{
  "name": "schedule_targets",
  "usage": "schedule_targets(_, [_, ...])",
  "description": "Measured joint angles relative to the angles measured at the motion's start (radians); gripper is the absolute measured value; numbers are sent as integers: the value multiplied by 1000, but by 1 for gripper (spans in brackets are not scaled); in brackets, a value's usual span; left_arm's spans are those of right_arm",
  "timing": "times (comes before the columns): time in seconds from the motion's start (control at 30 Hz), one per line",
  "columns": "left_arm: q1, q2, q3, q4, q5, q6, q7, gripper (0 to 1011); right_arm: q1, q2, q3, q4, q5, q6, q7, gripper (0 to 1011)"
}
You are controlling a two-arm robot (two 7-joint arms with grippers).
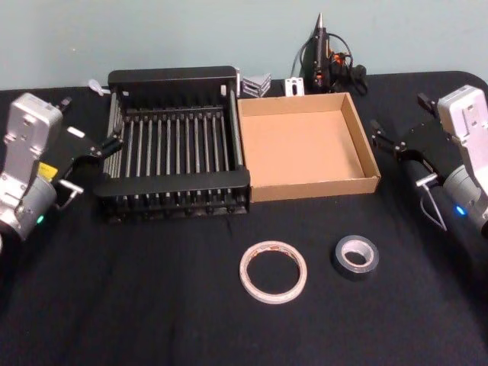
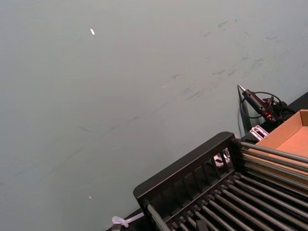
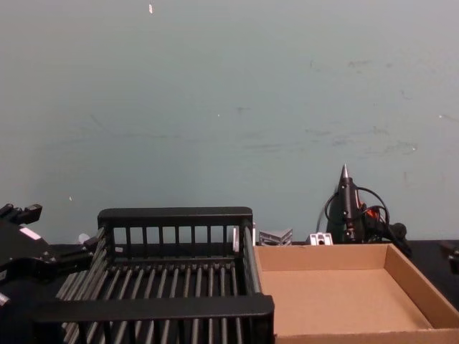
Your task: Pick up the white tape and place it into the black box , Pick up the silver tape and place it into the brown box.
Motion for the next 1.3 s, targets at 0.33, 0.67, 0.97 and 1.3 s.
schedule_targets(0.33, [0, 0, 0, 0, 0, 0, 0, 1001, 0, 0, 0, 0, 0, 0, 0, 1002])
schedule_targets(0.67, [0, 0, 0, 0, 0, 0, 0, 1001, 0, 0, 0, 0, 0, 0, 0, 1002])
schedule_targets(0.97, [0, 0, 0, 0, 0, 0, 0, 1001, 0, 0, 0, 0, 0, 0, 0, 1002])
schedule_targets(1.3, [0, 0, 0, 0, 0, 0, 0, 1001, 0, 0, 0, 0, 0, 0, 0, 1002])
